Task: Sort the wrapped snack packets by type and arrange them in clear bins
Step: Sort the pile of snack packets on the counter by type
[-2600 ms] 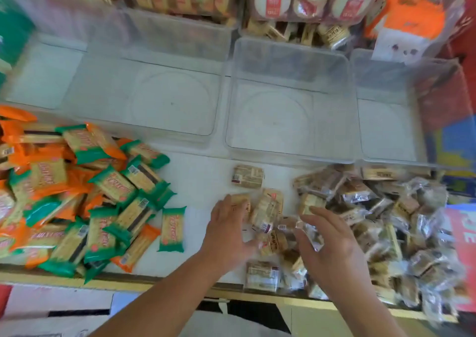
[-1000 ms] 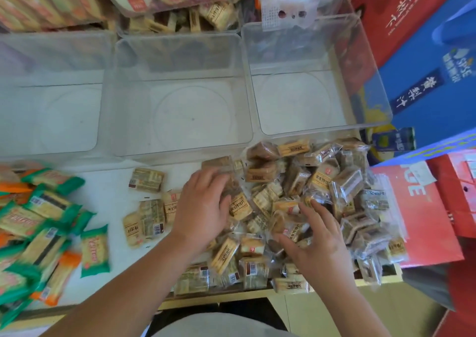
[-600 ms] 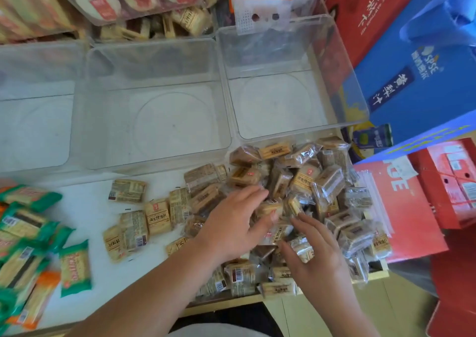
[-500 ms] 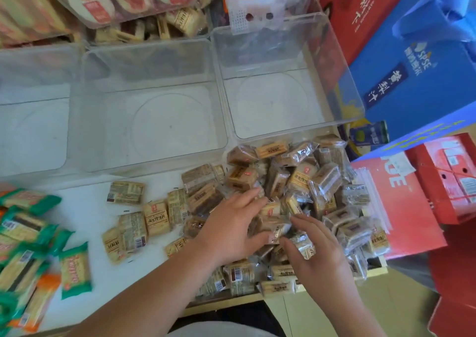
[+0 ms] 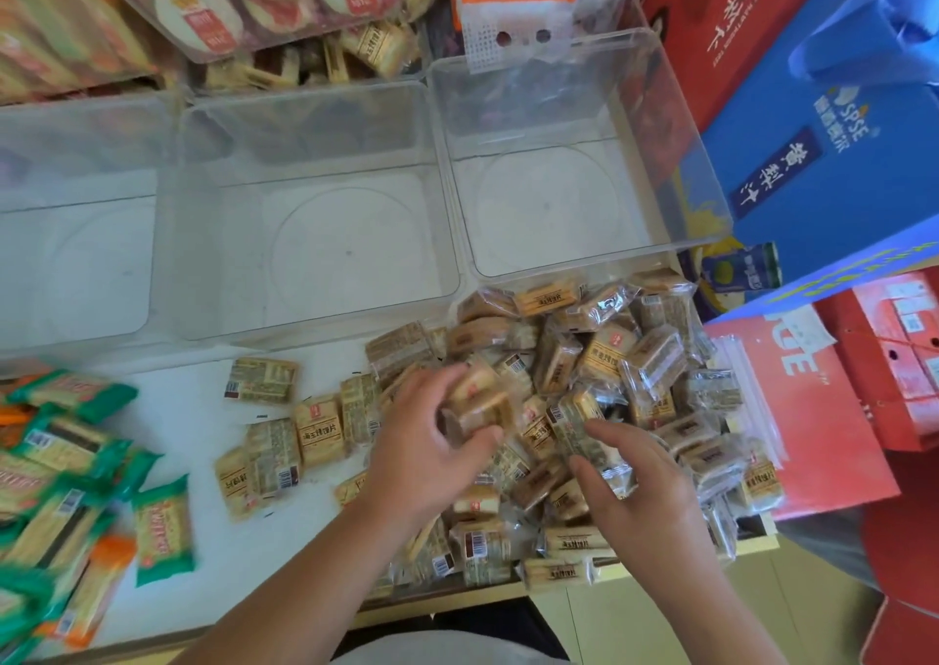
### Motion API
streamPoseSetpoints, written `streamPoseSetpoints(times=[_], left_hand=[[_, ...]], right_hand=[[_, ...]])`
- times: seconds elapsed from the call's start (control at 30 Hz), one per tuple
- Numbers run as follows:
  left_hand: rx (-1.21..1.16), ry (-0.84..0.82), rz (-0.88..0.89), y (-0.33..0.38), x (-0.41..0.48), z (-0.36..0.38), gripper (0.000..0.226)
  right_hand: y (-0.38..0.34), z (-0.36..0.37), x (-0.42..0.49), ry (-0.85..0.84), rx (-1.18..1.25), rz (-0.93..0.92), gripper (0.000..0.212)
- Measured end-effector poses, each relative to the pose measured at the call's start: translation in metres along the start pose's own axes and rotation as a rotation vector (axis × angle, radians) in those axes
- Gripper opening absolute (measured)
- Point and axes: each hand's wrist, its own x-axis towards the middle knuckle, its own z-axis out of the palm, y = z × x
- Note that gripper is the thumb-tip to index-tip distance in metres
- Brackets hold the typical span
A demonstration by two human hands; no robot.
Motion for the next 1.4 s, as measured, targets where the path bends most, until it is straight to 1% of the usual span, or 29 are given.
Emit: streamPoseSetpoints(times=[0.07, 0.13, 0.2, 0.33, 0.4, 0.5, 0.57, 0.6, 0.63, 0.67, 0.73, 0.8, 0.87, 0.9, 0.93, 0.97, 1.03, 1.07, 1.1, 1.2, 1.3, 1.4], left_hand=[[-0.152, 0.114, -0.091, -0.009, -0.003, -0.016, 0.064], [-0.253, 0.144, -0.170, -0.016, -0.003, -0.026, 0.063], [-0.257, 0.135, -0.197, -0.022, -0.001, -0.029, 0.064], [-0.260, 0.149, -0.173, -0.013, -0.005, -0.028, 0.063], [-0.260, 0.127, -0.152, -0.003, -0.009, -0.024, 0.057], [-0.209, 0.000, -0.097, 0.018, -0.010, -0.011, 0.052], [-0.115, -0.072, -0.062, 0.030, -0.007, 0.001, 0.062], [-0.090, -0.075, -0.074, 0.032, -0.006, 0.004, 0.072], [-0.079, -0.056, -0.100, 0.033, -0.006, 0.004, 0.074], [-0.076, -0.019, -0.116, 0.030, -0.008, 0.001, 0.069], [-0.102, 0.078, -0.126, 0.014, -0.019, -0.014, 0.049], [-0.101, 0.152, -0.160, -0.011, -0.038, -0.036, 0.037], [-0.006, 0.218, -0.224, -0.043, -0.061, -0.057, 0.030], [0.071, 0.262, -0.263, -0.059, -0.072, -0.065, 0.034], [0.147, 0.289, -0.321, -0.075, -0.079, -0.072, 0.047], [0.205, 0.296, -0.380, -0.090, -0.084, -0.078, 0.064], [0.254, 0.252, -0.460, -0.110, -0.083, -0.087, 0.092], [0.239, 0.201, -0.496, -0.113, -0.080, -0.092, 0.097], [0.225, 0.155, -0.504, -0.115, -0.076, -0.096, 0.097], [0.246, 0.078, -0.438, -0.117, -0.068, -0.094, 0.087], [0.233, 0.013, -0.408, -0.110, -0.068, -0.082, 0.083], [0.136, -0.039, -0.406, -0.100, -0.076, -0.076, 0.083]], right_hand=[[-0.005, -0.001, 0.004, -0.013, 0.009, 0.019, 0.034], [-0.009, -0.002, 0.008, -0.032, 0.016, 0.043, 0.034], [-0.014, -0.001, 0.009, -0.041, 0.014, 0.052, 0.035], [-0.016, -0.001, 0.011, -0.049, 0.039, 0.064, 0.035], [-0.016, -0.003, 0.011, -0.045, 0.082, 0.093, 0.035], [-0.016, -0.007, 0.007, 0.012, 0.132, 0.118, 0.030], [-0.018, -0.007, 0.004, 0.035, 0.132, 0.128, 0.029], [-0.020, -0.006, 0.002, 0.042, 0.120, 0.122, 0.029], [-0.023, -0.005, -0.001, 0.047, 0.106, 0.106, 0.029], [-0.026, -0.003, -0.004, 0.046, 0.090, 0.085, 0.029], [-0.033, 0.003, -0.013, 0.026, 0.077, 0.036, 0.027], [-0.042, 0.012, -0.021, -0.027, 0.087, 0.001, 0.024], [-0.053, 0.024, -0.026, -0.093, 0.053, -0.040, 0.025], [-0.060, 0.031, -0.028, -0.110, -0.002, -0.105, 0.025], [-0.067, 0.039, -0.030, -0.114, -0.062, -0.189, 0.024], [-0.074, 0.047, -0.032, -0.120, -0.102, -0.266, 0.024], [-0.090, 0.061, -0.033, -0.170, -0.107, -0.342, 0.024], [-0.097, 0.068, -0.032, -0.213, -0.082, -0.334, 0.026], [-0.104, 0.075, -0.029, -0.264, -0.050, -0.309, 0.029], [-0.122, 0.092, -0.018, -0.380, 0.008, -0.280, 0.033], [-0.137, 0.096, -0.007, -0.445, 0.054, -0.183, 0.031], [-0.139, 0.098, -0.002, -0.470, 0.054, -0.140, 0.030]])
